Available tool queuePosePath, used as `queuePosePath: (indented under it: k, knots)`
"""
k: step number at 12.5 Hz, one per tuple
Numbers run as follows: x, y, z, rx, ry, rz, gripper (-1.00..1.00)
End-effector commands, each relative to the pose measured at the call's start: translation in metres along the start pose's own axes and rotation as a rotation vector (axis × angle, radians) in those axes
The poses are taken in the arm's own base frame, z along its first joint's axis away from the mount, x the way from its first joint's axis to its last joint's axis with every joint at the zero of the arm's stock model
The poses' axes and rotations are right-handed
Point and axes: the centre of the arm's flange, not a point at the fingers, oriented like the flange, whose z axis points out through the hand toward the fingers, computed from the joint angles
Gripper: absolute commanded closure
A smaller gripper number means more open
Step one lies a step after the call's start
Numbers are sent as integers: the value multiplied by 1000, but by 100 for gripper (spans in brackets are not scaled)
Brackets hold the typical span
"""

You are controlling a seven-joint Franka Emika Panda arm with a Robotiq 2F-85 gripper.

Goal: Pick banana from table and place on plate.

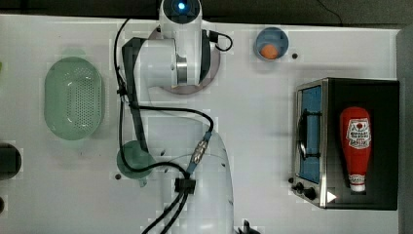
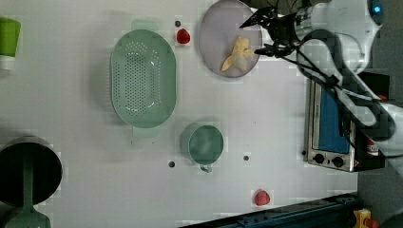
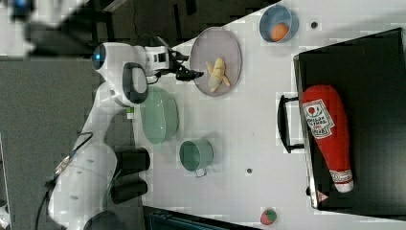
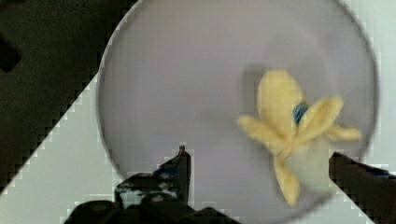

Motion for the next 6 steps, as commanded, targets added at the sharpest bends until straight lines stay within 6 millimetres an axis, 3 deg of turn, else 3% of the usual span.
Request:
queuePosePath:
  k: [1,6]
  knots:
    - [13,23,-106,4,51,43,-100]
    - [-13,98,-214,-79,21,94,-100]
